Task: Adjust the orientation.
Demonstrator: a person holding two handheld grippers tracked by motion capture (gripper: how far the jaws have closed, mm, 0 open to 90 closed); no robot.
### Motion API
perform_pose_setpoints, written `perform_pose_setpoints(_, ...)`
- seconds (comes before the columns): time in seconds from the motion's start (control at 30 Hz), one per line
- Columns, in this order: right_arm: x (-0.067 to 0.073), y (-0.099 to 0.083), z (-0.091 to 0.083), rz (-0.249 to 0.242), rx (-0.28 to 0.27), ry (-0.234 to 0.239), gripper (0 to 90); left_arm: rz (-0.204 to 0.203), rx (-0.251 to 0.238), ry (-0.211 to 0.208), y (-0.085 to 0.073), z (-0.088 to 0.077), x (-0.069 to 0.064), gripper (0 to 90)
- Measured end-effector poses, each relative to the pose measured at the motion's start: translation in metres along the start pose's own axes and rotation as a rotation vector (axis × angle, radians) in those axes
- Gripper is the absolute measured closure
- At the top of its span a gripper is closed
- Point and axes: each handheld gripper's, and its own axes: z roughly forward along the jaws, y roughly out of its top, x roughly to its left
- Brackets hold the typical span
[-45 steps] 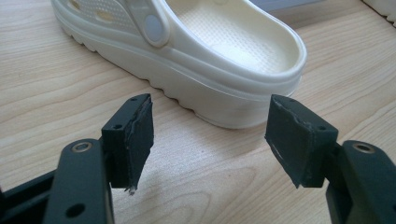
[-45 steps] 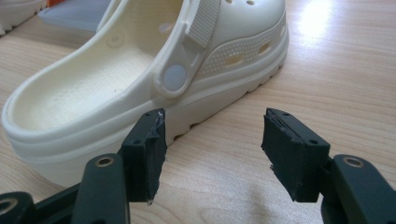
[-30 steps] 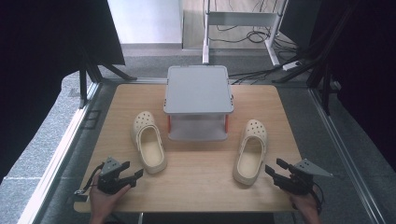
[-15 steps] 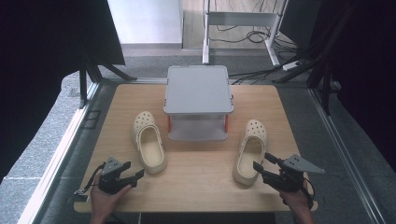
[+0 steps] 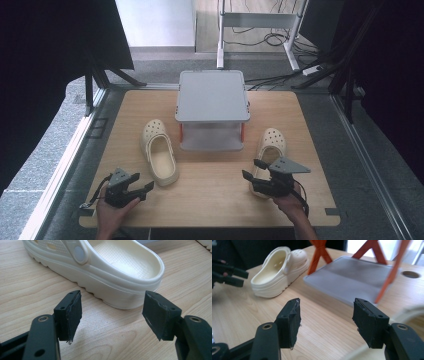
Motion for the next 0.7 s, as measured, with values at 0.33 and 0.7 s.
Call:
perform_pose_setpoints(0.33, 0.006, 0.011, 0.038, 0.018, 0.068, 0.058, 41.1, 0.007, 0.009, 0.004, -0.001, 0.001, 0.0, 32.5)
perform_pose_setpoints(0.7, 0.026, 0.038, 0.076, 0.006, 0.091, 0.108, 42.4, 0.01, 0.001, 0.02, -0.001, -0.005, 0.002, 32.3)
